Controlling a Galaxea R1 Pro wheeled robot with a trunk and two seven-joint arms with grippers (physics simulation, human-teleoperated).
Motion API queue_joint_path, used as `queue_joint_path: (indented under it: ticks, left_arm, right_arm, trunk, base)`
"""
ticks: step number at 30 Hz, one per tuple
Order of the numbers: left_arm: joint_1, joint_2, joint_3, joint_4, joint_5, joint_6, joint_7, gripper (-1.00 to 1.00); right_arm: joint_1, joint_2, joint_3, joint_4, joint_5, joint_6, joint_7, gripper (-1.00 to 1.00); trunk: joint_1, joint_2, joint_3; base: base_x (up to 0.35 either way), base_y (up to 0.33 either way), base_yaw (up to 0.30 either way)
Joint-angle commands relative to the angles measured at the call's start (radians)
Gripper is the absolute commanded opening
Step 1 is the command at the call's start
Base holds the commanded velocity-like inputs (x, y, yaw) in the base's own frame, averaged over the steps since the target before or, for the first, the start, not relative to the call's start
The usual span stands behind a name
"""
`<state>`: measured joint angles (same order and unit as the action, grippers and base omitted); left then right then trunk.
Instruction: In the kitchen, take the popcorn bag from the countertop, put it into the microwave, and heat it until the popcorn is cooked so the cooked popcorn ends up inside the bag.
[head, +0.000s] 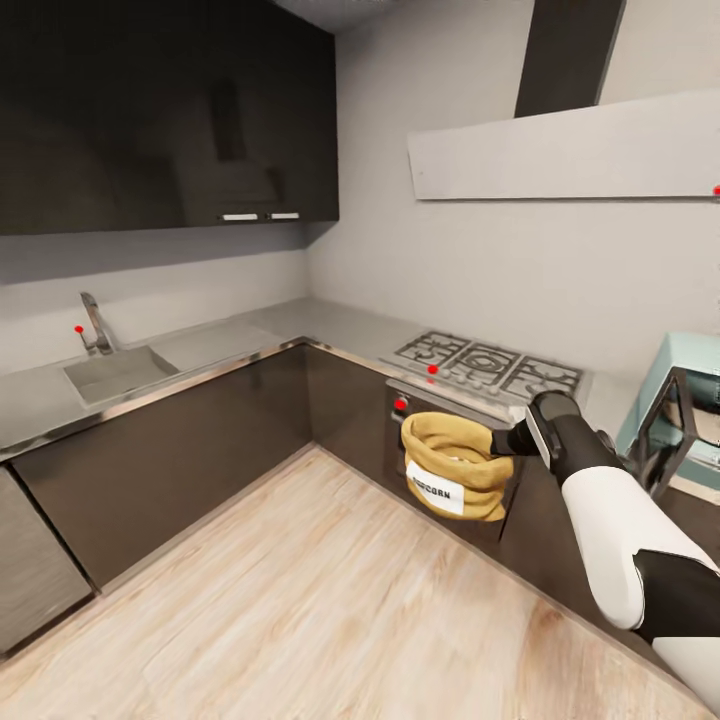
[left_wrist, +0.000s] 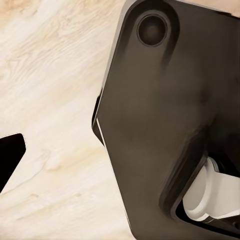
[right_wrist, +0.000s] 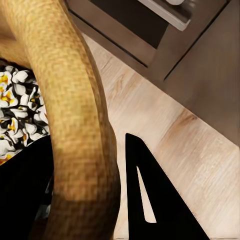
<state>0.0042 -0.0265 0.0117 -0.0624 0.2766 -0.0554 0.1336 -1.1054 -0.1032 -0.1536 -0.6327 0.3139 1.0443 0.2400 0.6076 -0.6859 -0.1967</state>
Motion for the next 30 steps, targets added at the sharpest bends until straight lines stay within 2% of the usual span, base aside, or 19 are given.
queue_joint_path:
  ticks: [1, 30]
  left_arm:
    - [0.000, 0.000, 0.001, -0.002, 0.004, -0.001, 0.003, 1.00]
    - [0.000, 0.002, -0.002, -0.002, 0.004, -0.001, 0.001, 1.00]
  right_arm:
    - [-0.001, 0.000, -0.003, -0.001, 0.010, 0.003, 0.009, -1.00]
    - [-0.001, 0.000, -0.003, -0.002, 0.016, 0.003, 0.009, -1.00]
  trunk:
    - [0.000, -0.001, -0.001]
    - [0.000, -0.001, 0.044]
  base:
    - [-0.232, 0.032, 0.000]
    - [-0.008, 0.001, 0.000]
